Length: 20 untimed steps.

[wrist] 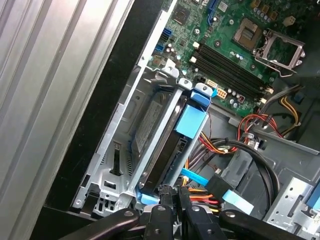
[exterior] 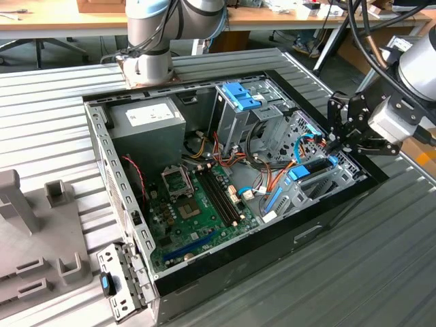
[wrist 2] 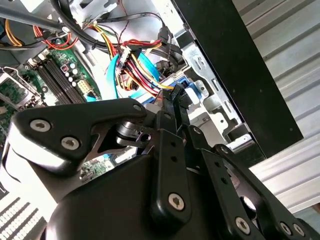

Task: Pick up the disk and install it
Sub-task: 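Insert the first disk wire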

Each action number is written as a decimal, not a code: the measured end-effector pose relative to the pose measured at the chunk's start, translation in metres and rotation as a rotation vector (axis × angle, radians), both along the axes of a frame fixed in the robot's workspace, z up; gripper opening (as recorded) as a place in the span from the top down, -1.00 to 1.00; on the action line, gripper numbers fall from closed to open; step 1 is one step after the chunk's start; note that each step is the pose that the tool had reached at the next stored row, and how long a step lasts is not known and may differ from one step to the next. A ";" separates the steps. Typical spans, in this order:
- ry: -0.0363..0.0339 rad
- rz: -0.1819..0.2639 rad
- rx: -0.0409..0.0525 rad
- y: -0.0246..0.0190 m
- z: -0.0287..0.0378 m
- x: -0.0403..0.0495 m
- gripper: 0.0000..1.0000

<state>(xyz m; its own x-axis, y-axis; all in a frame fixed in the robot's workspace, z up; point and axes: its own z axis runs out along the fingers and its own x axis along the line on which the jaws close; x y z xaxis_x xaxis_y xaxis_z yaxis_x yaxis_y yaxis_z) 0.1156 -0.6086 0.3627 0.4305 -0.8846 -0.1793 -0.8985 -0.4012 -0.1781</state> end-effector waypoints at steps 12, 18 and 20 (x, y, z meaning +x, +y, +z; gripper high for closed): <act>-0.0023 -0.094 -0.0068 0.0000 0.0014 -0.0004 0.66; -0.0026 -0.125 -0.0137 0.0000 0.0014 -0.0005 0.66; -0.0025 -0.125 -0.0138 0.0000 0.0014 -0.0005 0.66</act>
